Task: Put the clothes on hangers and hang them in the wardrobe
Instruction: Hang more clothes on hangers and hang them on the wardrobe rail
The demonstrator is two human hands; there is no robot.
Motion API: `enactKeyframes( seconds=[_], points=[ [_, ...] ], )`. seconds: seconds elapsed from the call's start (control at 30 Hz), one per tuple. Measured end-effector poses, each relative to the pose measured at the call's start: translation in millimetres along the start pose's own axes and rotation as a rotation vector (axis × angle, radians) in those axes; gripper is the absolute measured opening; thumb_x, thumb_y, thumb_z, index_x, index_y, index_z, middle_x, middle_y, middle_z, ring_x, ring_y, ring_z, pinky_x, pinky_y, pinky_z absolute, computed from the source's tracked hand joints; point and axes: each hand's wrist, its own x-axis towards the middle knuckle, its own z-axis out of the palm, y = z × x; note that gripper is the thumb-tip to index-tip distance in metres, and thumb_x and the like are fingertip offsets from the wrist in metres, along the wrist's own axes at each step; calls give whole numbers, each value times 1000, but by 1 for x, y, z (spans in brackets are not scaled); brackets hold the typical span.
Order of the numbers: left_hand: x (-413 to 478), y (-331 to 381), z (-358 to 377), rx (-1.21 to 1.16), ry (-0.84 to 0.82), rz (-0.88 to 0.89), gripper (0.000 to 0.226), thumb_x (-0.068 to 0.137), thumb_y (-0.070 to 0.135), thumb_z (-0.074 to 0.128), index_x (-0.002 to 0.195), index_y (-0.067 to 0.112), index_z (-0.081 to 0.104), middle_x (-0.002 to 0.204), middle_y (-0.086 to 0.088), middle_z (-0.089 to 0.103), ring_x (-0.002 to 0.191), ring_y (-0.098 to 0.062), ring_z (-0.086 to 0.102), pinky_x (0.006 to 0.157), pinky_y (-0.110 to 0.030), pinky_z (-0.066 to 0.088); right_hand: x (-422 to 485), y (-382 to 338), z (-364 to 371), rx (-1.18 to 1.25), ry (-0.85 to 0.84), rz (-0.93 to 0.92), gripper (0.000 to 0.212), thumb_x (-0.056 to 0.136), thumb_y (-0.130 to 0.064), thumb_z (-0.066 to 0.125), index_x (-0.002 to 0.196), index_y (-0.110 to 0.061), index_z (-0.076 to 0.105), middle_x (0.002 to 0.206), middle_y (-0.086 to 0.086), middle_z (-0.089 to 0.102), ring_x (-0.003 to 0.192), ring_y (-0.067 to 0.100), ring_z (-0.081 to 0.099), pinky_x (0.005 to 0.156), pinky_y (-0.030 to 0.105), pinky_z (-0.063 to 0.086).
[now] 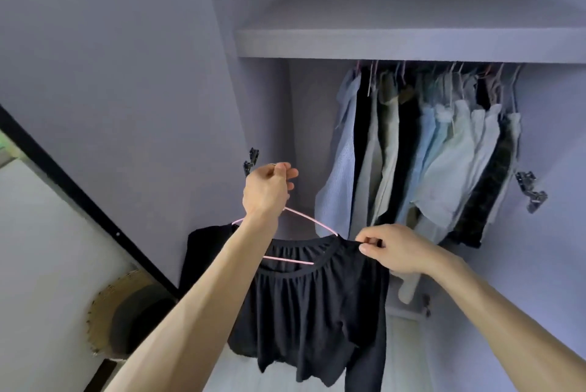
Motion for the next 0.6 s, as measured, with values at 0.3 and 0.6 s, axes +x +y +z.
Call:
enactKeyframes(
  seconds=[0.3,0.6],
  points=[
    [88,37,65,81,-290,-78,10,99,18,56,95,19,65,92,3,74,92,-17,68,95,-40,55,41,23,-64,201,-233,-44,15,100,-28,53,100,-15,61,72,-1,60,59,7,52,66,23,43],
    [162,57,53,643,-455,226,21,98,22,56,118,25,62,124,5,59,120,-18,53,90,-20,37,106,1,-34,557,-53,-22,23,103,-20,49,79,-19,50,55,-6,40,57,19,36,58,35,34]
  ],
)
